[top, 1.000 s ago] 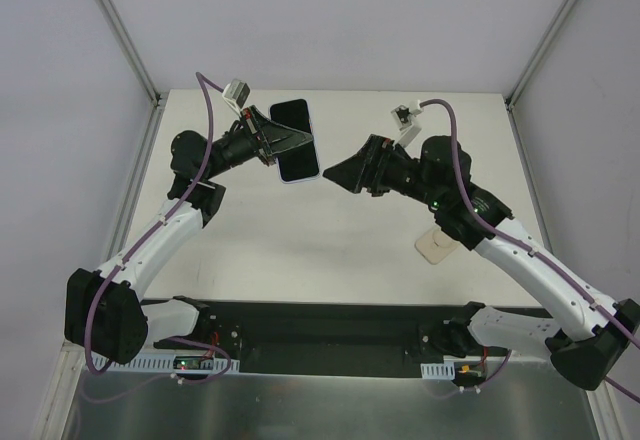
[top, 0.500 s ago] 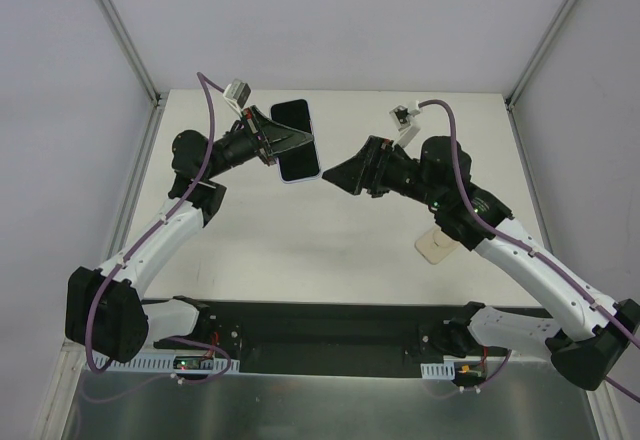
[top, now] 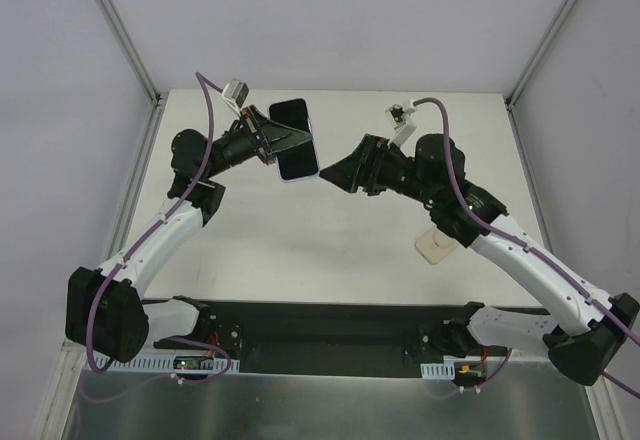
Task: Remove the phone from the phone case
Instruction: Remove the phone case from the phone.
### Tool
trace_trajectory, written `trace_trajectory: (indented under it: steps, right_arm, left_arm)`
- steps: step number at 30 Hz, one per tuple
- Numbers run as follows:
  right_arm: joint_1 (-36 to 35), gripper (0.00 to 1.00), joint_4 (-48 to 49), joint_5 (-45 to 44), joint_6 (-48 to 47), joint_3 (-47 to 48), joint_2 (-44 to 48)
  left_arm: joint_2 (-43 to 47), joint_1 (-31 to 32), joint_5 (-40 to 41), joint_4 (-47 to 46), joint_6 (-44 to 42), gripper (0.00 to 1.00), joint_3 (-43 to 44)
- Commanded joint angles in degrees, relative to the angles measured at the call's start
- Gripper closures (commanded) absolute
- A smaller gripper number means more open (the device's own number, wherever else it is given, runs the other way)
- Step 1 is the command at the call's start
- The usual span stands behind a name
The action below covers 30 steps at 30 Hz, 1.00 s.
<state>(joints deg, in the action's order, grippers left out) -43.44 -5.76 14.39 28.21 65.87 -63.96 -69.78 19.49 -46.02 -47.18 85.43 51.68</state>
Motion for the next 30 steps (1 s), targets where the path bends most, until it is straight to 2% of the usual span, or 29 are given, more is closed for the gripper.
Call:
trace_trajectory:
  steps: [1,11,15,17,22,30]
  right_arm:
    - [-0.2,0.24,0.0,-2.6,-1.6,2.0,-1.4]
    - [-0.3,0.26,-1.8,-5.9,-0.4,4.9,-5.8]
    - [-0.7,0.27,-15.0,-10.7,0.1,13.0,-12.3]
    - [-0.7,0.27,-15.7,-11.6,0.8,13.6,-14.4]
    - [-0.8,0.26,-14.5,-11.1,1.5,13.2,-18.0]
    - [-0.8,0.26,-3.3,-3.8,2.6,9.9,-19.4]
  left_arm:
    - [2.3,0.0,0.1,-5.6,0.4,1.0,1.6]
    - [3.2,0.4,-0.3,-5.6,0.5,1.0,2.0]
    - [3.6,1.3,0.0,-6.0,1.1,1.0,2.5]
    - [4.0,1.5,-0.2,-6.1,1.0,1.0,3.1]
    - [3.8,1.6,-0.4,-6.7,1.9,1.0,3.4]
    - [2.5,2.2,-0.8,-8.5,3.2,1.0,2.5]
